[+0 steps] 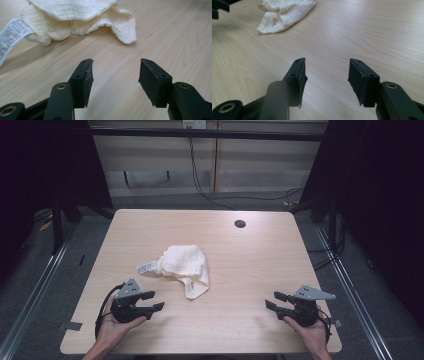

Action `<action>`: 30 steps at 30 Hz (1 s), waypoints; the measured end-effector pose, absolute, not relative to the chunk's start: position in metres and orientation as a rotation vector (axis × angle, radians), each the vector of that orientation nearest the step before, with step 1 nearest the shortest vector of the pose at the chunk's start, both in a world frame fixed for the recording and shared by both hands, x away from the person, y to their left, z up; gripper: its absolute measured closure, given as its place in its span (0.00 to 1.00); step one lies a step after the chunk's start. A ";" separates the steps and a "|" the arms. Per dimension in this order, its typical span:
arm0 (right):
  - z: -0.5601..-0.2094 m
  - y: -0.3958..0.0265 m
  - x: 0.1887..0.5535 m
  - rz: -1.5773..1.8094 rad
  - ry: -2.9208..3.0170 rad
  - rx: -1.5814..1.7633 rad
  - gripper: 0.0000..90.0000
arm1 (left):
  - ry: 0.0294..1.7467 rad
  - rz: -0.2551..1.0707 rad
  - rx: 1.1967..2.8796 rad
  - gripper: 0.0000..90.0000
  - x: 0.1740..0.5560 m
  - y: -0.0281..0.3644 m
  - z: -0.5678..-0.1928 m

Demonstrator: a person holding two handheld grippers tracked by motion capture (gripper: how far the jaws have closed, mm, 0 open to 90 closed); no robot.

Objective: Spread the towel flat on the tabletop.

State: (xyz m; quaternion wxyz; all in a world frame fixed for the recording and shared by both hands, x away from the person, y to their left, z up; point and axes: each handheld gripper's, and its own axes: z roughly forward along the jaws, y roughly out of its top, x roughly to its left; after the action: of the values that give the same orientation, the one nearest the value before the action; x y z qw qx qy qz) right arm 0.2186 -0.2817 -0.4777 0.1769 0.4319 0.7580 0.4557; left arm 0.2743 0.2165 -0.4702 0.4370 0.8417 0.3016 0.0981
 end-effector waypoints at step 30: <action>-0.475 -0.272 0.216 1.482 2.187 1.199 0.45 | 0.852 0.280 2.040 0.40 0.362 0.224 -0.445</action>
State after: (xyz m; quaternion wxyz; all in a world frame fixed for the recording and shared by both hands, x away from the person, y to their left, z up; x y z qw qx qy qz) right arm 0.2158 -0.2725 -0.4754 0.1197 0.4104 0.7484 0.5072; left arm 0.3619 0.2239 -0.4448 0.4412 0.8216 0.3430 0.1127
